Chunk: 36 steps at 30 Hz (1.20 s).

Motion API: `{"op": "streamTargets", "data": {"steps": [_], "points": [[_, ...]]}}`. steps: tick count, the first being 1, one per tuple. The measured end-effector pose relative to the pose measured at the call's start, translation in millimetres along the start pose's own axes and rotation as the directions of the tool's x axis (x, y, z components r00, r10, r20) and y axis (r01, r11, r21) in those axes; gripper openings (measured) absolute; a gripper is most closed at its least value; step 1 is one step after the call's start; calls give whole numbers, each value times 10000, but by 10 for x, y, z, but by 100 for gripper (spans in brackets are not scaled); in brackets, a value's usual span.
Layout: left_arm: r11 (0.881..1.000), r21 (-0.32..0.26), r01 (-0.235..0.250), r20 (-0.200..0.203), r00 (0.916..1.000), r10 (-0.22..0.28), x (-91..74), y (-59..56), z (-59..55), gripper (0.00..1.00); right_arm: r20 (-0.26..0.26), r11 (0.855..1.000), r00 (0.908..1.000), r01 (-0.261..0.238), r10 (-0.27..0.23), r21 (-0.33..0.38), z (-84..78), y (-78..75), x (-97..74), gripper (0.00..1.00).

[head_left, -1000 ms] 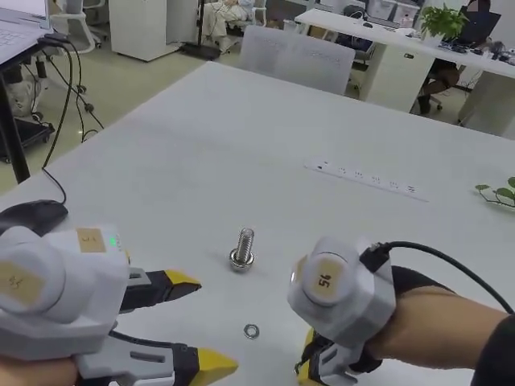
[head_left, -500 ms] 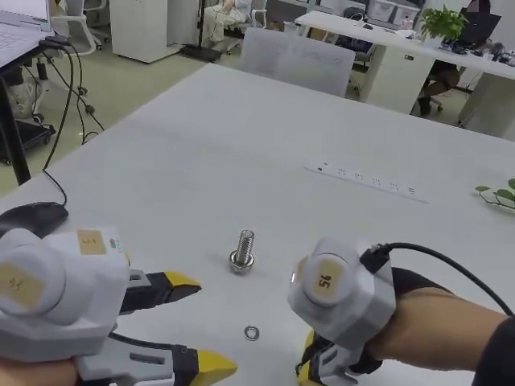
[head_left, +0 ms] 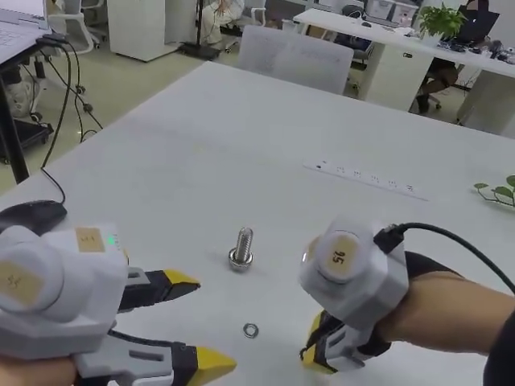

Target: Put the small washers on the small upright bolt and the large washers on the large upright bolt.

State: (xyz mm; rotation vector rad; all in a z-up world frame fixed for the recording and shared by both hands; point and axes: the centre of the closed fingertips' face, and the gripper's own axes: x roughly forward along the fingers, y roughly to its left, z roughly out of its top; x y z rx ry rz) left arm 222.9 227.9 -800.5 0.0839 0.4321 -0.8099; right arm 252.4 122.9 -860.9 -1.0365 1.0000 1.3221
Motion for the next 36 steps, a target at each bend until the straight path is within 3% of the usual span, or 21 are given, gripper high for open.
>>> {"op": "streamTargets", "data": {"steps": [14, 26, 36], "points": [[10000, 3, 36, -10, 10000, -36, 21, -27, 8, 59, 22, 9989, 9997, 248, -249, 408, -133, -141, -283, 13], [10000, -5, 32, -3, 10000, -32, 40, -10, 19, 58, 85, 9935, 9957, 912, -920, 678, -209, -446, -590, 13], [10000, -22, 36, -19, 10000, -37, 62, 2, 26, 58, 171, 9830, 9867, 1593, -1615, 907, -214, -729, -750, 13]]}}
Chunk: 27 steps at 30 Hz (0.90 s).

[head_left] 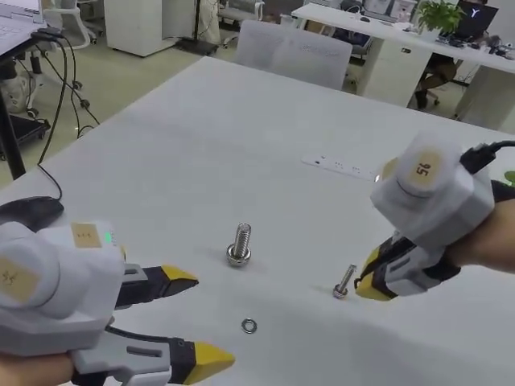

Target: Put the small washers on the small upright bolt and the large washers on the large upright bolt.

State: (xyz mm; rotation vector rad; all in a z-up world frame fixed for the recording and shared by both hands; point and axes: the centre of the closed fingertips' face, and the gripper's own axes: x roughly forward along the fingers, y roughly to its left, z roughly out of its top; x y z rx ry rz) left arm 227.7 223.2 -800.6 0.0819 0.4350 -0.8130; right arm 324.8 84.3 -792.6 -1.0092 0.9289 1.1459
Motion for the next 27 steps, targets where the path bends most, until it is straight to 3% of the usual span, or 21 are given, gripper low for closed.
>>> {"op": "streamTargets", "data": {"steps": [3, 11, 27], "points": [[10000, -9, -6, 0, 10000, 6, 1, 8, -1, 58, -45, 9998, 9998, 200, -200, 23, 3, -113, 5, 13], [10000, -33, -30, -28, 10000, 30, 1, 23, -14, 58, -63, 9989, 9989, 463, -463, -15, 36, -234, 12, 13], [10000, -56, -76, -98, 9999, 75, -16, 25, -46, 58, -185, 9993, 9992, 360, -361, -53, 51, -317, 136, 13]]}}
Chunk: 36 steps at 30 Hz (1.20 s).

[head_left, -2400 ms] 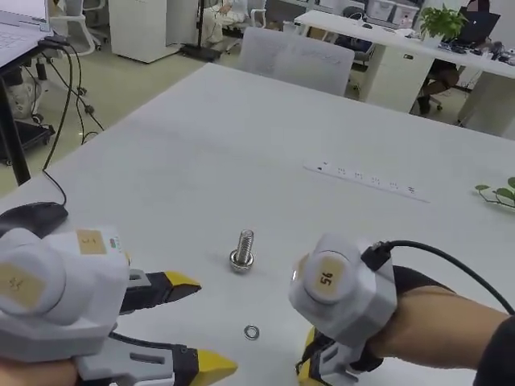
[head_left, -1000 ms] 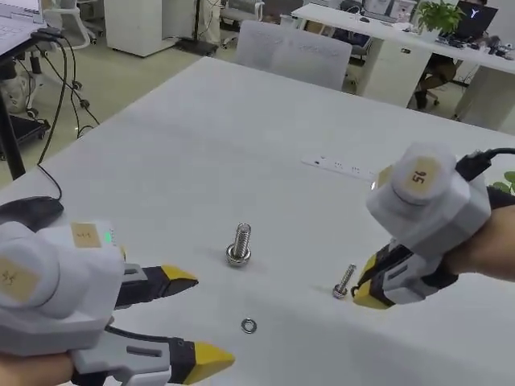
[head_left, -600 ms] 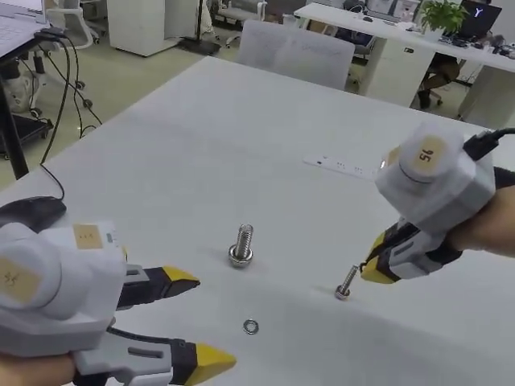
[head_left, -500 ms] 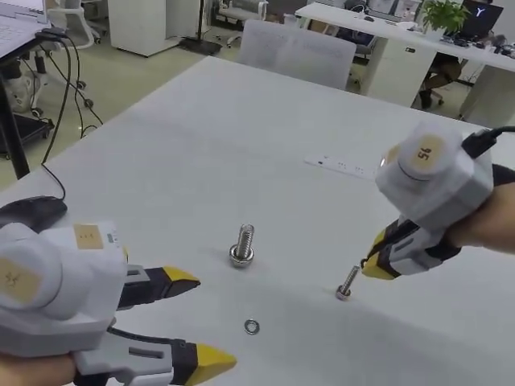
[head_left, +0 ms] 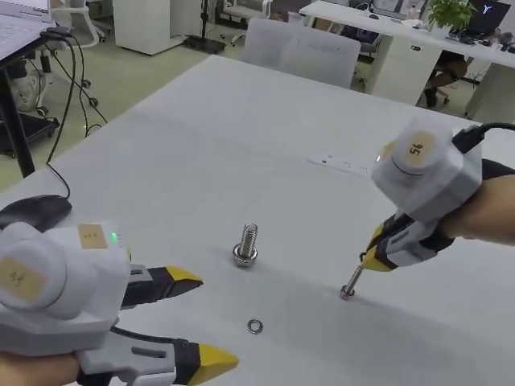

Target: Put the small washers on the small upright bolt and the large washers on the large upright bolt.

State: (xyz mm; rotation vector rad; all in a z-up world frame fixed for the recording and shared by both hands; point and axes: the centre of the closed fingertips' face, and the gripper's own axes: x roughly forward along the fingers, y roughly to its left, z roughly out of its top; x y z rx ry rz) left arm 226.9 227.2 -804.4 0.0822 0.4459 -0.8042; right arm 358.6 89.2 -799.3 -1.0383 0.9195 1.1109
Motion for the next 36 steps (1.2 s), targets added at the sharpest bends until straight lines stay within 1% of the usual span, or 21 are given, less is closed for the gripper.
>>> {"op": "streamTargets", "data": {"steps": [13, 36], "points": [[10000, -28, -16, -46, 10000, 16, -14, -2, -14, 58, -199, 9998, 9996, -183, 183, -4, -49, 4, 90, 13], [10000, -61, -31, -89, 10000, 31, -1, 8, -14, 58, -241, 9994, 9991, -345, 347, 84, -73, -23, 171, 13]]}}
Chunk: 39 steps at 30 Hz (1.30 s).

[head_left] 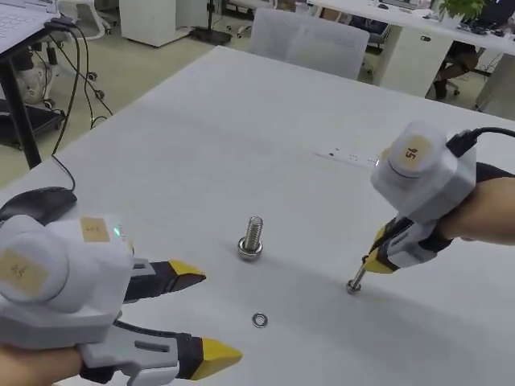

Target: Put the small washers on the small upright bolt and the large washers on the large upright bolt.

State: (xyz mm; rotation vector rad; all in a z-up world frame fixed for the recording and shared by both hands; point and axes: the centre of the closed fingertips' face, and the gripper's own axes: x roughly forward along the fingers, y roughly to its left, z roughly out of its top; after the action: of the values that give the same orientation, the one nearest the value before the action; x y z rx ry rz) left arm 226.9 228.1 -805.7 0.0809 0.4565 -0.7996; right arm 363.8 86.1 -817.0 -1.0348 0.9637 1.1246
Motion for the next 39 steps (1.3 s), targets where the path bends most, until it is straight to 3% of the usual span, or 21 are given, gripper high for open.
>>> {"op": "streamTargets", "data": {"steps": [30, 39], "points": [[10000, -19, 12, -41, 10000, -12, -2, -14, -10, 58, -190, 9994, 9994, -274, 278, 203, -66, -7, 287, 13], [10000, -38, -15, -67, 10000, 15, -7, 5, -16, 58, -350, 9989, 9985, -404, 412, 239, -79, 60, 331, 13]]}}
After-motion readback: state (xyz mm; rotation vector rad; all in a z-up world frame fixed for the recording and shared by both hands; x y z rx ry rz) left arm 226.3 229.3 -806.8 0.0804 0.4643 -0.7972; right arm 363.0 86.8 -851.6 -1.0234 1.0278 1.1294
